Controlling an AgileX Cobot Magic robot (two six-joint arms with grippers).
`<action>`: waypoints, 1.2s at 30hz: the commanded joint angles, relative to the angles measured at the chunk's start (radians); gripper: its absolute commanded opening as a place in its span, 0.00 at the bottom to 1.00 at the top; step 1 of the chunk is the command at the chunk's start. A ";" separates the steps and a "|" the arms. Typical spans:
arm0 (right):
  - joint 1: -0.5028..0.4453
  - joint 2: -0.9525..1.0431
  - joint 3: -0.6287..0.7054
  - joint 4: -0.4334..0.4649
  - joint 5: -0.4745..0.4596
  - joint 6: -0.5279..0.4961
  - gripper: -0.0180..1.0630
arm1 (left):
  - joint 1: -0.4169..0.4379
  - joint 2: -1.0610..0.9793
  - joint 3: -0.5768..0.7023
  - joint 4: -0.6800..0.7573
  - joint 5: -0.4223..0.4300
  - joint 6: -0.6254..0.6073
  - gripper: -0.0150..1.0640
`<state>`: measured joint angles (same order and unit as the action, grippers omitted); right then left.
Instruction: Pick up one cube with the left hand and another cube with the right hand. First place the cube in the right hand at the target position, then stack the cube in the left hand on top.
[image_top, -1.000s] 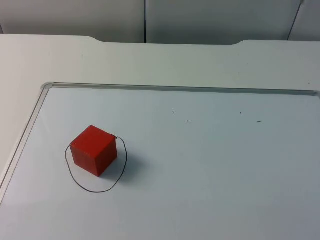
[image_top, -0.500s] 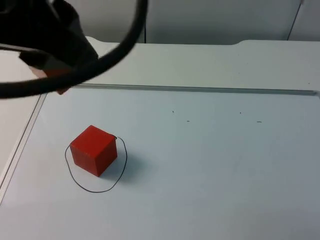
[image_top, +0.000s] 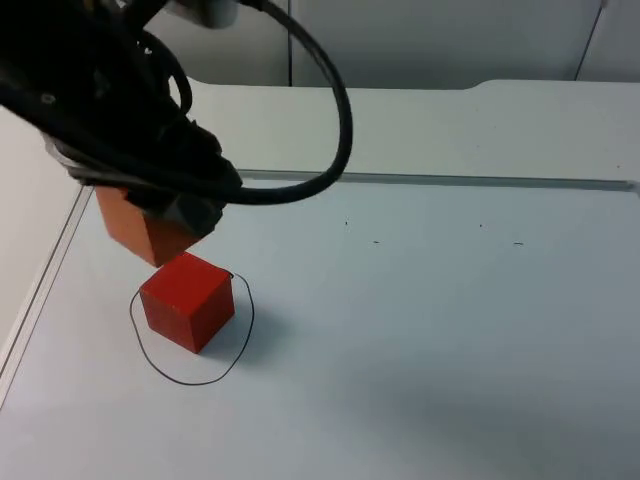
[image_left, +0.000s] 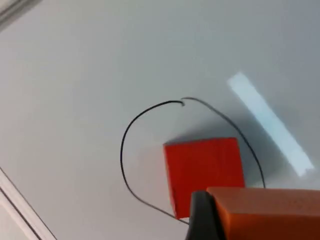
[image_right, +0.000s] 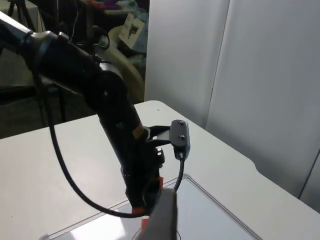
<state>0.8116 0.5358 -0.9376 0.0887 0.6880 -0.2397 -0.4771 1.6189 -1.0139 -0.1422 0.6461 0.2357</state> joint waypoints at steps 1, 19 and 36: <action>-0.001 -0.002 0.007 -0.014 0.003 0.005 0.74 | 0.020 0.006 -0.011 -0.028 -0.018 -0.009 0.01; -0.001 -0.002 0.007 -0.036 0.012 0.005 0.74 | 0.028 0.116 -0.011 -0.109 -0.109 0.027 0.01; -0.001 -0.002 0.007 -0.041 0.032 0.003 0.74 | 0.028 0.138 -0.009 -0.109 -0.143 0.078 0.01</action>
<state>0.8116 0.5358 -0.9376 0.0558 0.7246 -0.2379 -0.4525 1.7564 -1.0155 -0.2427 0.5158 0.3137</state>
